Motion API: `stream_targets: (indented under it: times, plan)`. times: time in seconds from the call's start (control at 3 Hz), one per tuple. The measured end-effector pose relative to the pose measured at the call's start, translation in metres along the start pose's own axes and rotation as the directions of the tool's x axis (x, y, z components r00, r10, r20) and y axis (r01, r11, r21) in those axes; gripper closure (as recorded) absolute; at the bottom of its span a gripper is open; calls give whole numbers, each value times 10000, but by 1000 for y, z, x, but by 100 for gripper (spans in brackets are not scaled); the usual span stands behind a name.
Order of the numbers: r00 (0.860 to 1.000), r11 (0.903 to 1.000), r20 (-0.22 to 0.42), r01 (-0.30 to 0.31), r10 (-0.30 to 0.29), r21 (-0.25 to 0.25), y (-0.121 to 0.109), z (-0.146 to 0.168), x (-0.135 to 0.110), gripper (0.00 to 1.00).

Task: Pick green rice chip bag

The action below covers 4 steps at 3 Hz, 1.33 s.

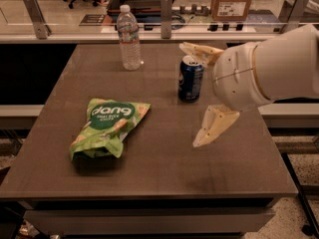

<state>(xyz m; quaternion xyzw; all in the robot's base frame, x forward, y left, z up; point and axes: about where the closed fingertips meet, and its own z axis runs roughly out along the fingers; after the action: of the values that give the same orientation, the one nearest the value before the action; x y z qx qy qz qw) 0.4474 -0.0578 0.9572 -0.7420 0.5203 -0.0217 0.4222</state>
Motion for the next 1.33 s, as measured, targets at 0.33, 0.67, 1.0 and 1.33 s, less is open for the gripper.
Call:
stream_targets:
  times: [0.33, 0.67, 1.0, 1.33]
  plan:
    - [9848, 9895, 1030, 1429, -1399, -222, 6, 24, -33, 0]
    - [9764, 9816, 1067, 1905, -1878, -158, 6, 24, -35, 0]
    - [9788, 9842, 1051, 1768, -1757, -18, 4, 22, -35, 0]
    - [9826, 9927, 1468, 1185, -1141, -210, 0, 46, -35, 0]
